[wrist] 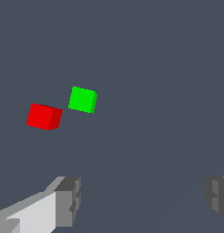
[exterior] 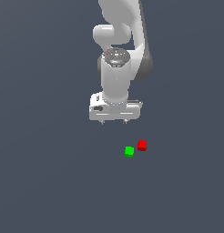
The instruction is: Stack the red cube on top of the green cube.
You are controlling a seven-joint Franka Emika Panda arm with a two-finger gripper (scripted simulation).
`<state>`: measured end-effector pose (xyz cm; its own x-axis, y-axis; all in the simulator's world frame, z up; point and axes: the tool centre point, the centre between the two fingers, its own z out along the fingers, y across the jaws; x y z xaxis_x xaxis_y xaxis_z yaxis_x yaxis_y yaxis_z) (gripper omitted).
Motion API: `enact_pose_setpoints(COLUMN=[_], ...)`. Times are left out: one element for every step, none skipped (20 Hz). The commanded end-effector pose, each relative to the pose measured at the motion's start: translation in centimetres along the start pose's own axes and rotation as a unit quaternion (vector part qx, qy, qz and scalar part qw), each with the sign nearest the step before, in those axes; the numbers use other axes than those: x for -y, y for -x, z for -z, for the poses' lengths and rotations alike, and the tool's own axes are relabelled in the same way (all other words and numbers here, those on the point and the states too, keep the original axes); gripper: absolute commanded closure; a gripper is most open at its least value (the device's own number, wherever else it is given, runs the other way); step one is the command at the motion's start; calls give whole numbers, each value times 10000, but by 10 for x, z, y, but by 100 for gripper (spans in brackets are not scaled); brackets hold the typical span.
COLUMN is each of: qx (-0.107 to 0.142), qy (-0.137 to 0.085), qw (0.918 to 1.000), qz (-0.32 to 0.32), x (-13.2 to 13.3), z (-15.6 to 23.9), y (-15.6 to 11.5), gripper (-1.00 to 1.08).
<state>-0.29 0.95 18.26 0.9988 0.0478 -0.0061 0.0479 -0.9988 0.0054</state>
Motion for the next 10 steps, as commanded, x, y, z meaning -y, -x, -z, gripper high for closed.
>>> enact_pose_setpoints(qx=[0,0,0,0,-1,-1,-1,-2,-2,-3], qy=[0,0,0,0,-1,-1,-2,-2,-3,-4], qw=[10000,10000,10000,10000,10000,10000,10000,10000,9999,9999], qz=[0,0,-6,-14,-26,-41,-58,-79,-104,-131], x=[0,0,1,2,3,5,7,10,13,16], z=[0,0,-1,-1,-2,-4,-5,-7,-9,-12], y=[0,0,0,0,0,-1,-1,-1,-2,-2], gripper=[-92,-92,-92,-92,-92,-92,-92,-92,-92,-92])
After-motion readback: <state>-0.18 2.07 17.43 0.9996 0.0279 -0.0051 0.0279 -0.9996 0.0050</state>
